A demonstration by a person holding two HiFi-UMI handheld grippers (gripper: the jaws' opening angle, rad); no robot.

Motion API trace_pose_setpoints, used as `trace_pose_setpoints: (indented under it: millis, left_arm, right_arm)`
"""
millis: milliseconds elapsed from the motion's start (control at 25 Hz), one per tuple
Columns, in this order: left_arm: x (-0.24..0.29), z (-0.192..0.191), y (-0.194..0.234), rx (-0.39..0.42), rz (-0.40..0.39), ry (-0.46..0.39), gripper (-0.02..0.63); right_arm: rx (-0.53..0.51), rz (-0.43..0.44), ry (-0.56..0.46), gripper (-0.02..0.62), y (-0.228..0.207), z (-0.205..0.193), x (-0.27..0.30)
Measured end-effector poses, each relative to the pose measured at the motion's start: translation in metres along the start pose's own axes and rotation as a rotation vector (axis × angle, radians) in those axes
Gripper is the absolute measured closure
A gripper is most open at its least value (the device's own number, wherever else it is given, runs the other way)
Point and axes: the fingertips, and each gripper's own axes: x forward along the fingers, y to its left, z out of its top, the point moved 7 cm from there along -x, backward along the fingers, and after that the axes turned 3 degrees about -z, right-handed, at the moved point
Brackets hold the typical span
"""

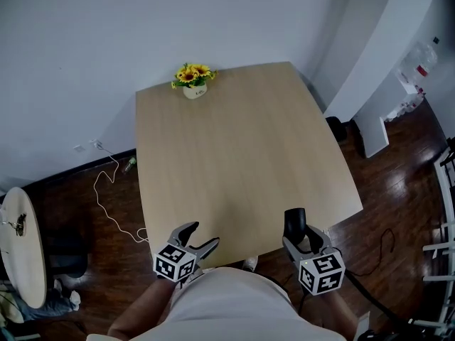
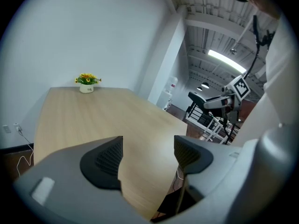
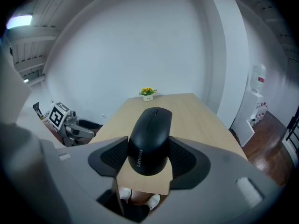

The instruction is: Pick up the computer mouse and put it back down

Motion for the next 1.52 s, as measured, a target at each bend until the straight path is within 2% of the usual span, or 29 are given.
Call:
trace_pose_setpoints:
  millis: [240,1120,1280,1520]
  left_arm:
    - [0.002,0.002,0.007,0.0,0.008,0.007,0.273]
    - [-0.005,0.004,-0.001,-0.007,0.027,-0.038,0.265]
    - [-0.007,0.002,-0.004,-0.013,0.038,-0.041,0.265]
    - [-0.015,-0.007,-0.011,-0.033,0.076,-0.047,0.265]
  right_arm:
    - [-0.029,0.022,-0.018,0.322,0.013,0.013,-0.026]
    - [-0.019,0.019,-0.038,0.322,0.001,0.007,-0.018]
    - [-0.009,0.008,0.005,0.322,-0.019,-0.012,0.011]
    - [0.001,-0.044,0.108,0.322,-0.058,-0.061,0.123]
